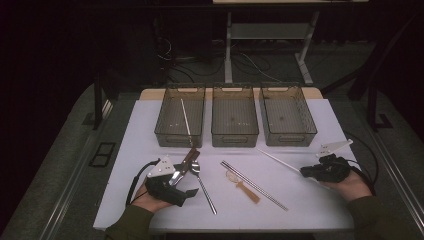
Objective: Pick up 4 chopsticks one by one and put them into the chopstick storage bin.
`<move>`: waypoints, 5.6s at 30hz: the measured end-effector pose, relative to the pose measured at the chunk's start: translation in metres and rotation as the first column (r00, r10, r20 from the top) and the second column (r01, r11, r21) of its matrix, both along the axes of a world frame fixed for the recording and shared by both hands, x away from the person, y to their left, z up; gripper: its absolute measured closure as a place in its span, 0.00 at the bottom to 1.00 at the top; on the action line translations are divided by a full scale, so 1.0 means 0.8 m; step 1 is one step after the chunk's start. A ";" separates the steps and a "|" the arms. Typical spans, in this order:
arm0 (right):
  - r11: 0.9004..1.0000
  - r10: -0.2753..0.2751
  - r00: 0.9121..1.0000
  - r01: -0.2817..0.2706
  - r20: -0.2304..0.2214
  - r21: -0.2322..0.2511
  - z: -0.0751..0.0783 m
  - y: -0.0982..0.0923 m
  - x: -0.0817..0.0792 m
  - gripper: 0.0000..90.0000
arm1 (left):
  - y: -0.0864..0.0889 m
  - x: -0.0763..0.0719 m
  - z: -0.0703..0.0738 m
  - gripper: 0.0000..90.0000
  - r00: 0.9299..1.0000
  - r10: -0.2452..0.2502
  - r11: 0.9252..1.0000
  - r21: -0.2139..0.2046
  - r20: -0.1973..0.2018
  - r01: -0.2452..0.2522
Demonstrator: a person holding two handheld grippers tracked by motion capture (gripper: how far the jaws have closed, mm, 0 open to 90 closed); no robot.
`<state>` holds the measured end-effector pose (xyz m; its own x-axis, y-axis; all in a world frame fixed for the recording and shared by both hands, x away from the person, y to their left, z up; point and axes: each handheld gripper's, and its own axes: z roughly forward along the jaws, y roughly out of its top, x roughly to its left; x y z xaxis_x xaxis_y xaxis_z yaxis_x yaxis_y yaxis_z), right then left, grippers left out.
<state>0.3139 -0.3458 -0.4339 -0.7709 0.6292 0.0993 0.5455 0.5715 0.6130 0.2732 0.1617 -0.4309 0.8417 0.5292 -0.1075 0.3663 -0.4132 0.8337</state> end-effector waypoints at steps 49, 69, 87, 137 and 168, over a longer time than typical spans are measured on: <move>0.972 0.062 0.993 -0.083 0.103 0.219 0.050 0.016 -0.004 0.93 | -0.002 0.001 -0.004 0.00 1.000 -0.002 1.000 0.019 -0.012 0.003; 0.949 0.101 0.983 -0.142 0.156 0.281 0.072 0.061 0.017 0.93 | -0.002 0.002 -0.004 0.00 1.000 0.000 1.000 0.010 -0.015 0.000; 0.941 0.083 0.981 -0.135 0.176 0.310 0.091 0.108 0.052 0.93 | -0.002 0.002 -0.005 0.00 1.000 0.005 1.000 0.010 -0.016 -0.004; 0.984 -0.027 0.989 0.001 0.143 0.180 0.110 0.295 0.165 0.93 | -0.002 0.004 -0.005 0.00 1.000 0.006 1.000 0.010 -0.025 -0.005; 0.995 -0.090 0.987 0.083 0.135 0.061 0.090 0.425 0.221 0.93 | -0.002 0.005 -0.005 0.00 1.000 0.002 1.000 -0.005 -0.026 -0.002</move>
